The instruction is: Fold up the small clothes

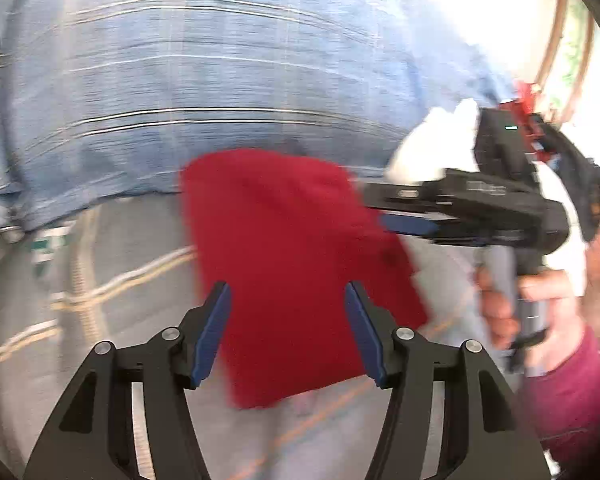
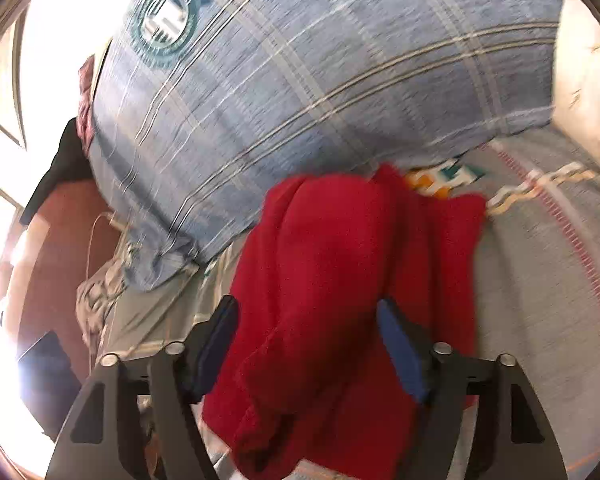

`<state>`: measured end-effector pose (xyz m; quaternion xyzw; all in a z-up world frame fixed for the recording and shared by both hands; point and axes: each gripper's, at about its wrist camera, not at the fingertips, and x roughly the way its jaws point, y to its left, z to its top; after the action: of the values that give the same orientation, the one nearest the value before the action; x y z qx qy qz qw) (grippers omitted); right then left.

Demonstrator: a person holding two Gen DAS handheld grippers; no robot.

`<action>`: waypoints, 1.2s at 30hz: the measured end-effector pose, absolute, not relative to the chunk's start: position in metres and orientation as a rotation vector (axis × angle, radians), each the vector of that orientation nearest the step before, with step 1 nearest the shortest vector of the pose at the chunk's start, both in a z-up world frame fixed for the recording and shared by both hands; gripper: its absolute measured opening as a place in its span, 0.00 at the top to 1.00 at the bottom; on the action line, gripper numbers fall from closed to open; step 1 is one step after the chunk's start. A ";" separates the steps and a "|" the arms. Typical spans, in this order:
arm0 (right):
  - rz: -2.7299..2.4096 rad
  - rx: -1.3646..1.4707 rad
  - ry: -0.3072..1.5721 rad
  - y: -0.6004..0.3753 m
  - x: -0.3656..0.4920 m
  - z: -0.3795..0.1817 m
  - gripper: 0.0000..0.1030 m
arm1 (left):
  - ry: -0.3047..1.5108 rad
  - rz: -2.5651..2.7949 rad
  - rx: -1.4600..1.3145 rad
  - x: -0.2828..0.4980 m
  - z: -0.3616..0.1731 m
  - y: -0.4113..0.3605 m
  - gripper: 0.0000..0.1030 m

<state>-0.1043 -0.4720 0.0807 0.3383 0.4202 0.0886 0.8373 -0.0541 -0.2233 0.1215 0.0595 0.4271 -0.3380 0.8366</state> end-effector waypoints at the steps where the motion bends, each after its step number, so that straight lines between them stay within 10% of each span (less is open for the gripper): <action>1: 0.185 0.698 0.910 -0.466 -0.102 0.078 0.25 | 0.910 -0.699 0.130 -0.054 0.119 -0.221 0.44; 5: 0.110 0.633 0.966 -0.447 -0.087 0.061 0.25 | 0.968 -0.675 0.131 -0.061 0.097 -0.218 0.44; 7: 0.077 0.571 0.960 -0.438 -0.083 0.061 0.59 | 0.971 -0.656 0.145 -0.062 0.089 -0.222 0.44; 10: 0.048 0.461 0.917 -0.430 -0.087 0.078 0.79 | 0.963 -0.666 0.138 -0.071 0.097 -0.217 0.44; 17: -0.065 0.270 0.876 -0.442 -0.101 0.103 0.79 | 0.921 -0.658 0.157 -0.071 0.111 -0.232 0.44; 24: -0.104 0.345 0.902 -0.465 -0.120 0.097 0.52 | 0.972 -0.619 0.224 -0.066 0.085 -0.252 0.44; 36: -0.114 0.132 0.925 -0.435 -0.110 0.077 0.65 | 0.970 -0.601 0.187 -0.068 0.074 -0.251 0.37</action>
<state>-0.1099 -0.4349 0.0773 0.0638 0.4455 -0.0548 0.8913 -0.0685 -0.2509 0.0738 0.0885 0.4586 -0.2840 0.8374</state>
